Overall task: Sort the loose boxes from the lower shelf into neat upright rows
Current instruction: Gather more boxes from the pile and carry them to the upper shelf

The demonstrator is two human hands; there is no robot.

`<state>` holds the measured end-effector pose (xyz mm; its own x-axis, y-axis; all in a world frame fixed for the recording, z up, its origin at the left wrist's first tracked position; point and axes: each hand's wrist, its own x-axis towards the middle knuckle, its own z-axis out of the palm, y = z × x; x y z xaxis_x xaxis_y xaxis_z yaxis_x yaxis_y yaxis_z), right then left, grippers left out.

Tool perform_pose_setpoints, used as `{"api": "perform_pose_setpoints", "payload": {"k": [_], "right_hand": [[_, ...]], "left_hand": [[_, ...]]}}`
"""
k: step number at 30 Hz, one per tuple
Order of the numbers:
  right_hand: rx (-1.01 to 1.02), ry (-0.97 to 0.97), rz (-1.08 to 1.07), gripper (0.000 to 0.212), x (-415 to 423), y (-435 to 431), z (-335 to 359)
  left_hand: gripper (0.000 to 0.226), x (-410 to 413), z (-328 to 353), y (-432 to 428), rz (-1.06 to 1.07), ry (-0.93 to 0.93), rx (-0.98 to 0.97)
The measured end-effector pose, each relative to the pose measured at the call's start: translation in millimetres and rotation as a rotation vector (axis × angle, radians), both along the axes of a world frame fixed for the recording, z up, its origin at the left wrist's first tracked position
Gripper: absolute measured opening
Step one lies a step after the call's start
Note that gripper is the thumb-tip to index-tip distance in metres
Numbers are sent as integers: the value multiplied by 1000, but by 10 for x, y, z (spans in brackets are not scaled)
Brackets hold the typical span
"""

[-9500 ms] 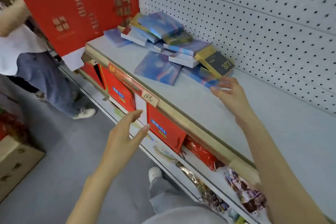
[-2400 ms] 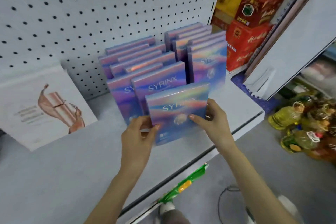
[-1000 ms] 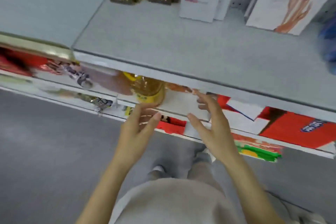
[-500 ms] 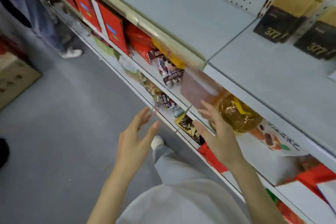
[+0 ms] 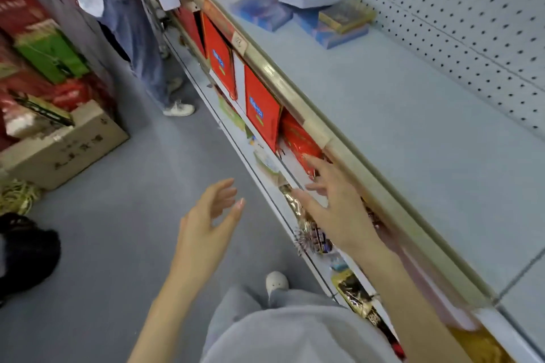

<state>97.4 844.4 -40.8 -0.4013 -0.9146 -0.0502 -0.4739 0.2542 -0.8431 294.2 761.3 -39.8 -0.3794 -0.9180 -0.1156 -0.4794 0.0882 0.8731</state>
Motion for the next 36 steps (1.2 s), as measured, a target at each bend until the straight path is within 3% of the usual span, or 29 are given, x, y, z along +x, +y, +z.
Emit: {"api": "perform_pose_setpoints", "payload": {"k": [3, 8, 17, 27, 31, 36], "right_hand": [[-26, -7, -24, 51, -213, -397, 134], [36, -12, -99, 51, -471, -932, 2], [-59, -43, -463, 45, -973, -2470, 19], [-51, -227, -796, 30, -1368, -3892, 96], [-62, -499, -925, 19, -1417, -4274, 31], [73, -468, -1041, 50, -1483, -4709, -73]], "left_hand": [[28, -135, -98, -303, 47, 43, 69], [32, -479, -372, -938, -67, 52, 184], [29, -1212, -197, -3183, -273, 107, 39], [31, -2103, 69, -5161, -464, 108, -69], [36, -2391, 69, -5520, -504, 36, -150], [59, -2577, -36, -5773, -528, -81, -122]]}}
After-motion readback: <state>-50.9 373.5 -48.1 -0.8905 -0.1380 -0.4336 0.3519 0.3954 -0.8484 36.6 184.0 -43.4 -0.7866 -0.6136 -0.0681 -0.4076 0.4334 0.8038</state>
